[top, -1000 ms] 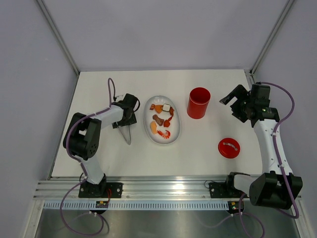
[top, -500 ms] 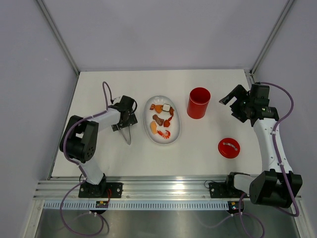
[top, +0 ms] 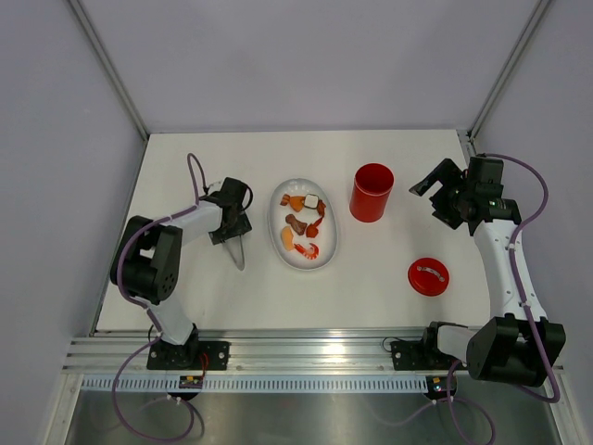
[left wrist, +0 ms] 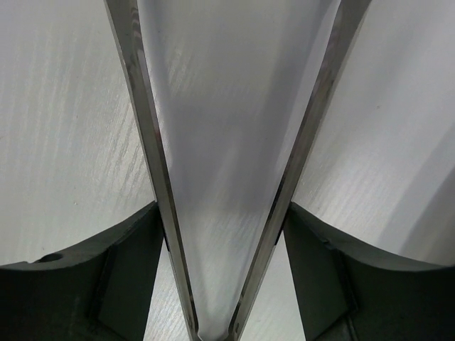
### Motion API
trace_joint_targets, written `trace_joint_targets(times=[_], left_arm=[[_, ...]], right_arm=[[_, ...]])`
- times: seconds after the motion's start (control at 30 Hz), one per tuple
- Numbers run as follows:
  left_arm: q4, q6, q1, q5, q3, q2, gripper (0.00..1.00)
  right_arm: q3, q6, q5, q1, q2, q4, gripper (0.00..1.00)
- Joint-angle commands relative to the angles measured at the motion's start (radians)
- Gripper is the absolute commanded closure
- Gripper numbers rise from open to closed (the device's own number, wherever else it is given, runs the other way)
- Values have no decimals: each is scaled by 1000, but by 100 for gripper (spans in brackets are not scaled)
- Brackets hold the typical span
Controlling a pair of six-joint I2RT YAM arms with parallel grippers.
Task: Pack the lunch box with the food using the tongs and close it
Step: Pick up the clamp at the center of the board.
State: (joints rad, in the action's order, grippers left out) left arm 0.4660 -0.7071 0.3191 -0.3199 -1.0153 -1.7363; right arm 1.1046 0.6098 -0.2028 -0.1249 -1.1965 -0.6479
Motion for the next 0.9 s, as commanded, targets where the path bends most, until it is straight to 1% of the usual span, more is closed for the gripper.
trace_joint_targets(times=[0.0, 0.2, 0.5, 0.8, 0.83, 0.87], left_arm=[[-12, -15, -9, 36, -6, -19, 32], [-70, -11, -14, 87, 20, 3, 32], [-107, -11, -6, 131, -3, -17, 33], [-93, -23, 11, 113, -20, -35, 32], [-89, -23, 14, 110, -25, -37, 33], [-86, -23, 17, 107, -31, -40, 38]], right_arm=[[12, -7, -15, 5, 15, 22, 0], [17, -4, -15, 5, 20, 19, 1], [20, -13, -4, 5, 29, 5, 1], [24, -15, -1, 5, 28, -1, 0], [24, -15, -1, 5, 28, 1, 1], [24, -15, -3, 5, 26, 1, 1]])
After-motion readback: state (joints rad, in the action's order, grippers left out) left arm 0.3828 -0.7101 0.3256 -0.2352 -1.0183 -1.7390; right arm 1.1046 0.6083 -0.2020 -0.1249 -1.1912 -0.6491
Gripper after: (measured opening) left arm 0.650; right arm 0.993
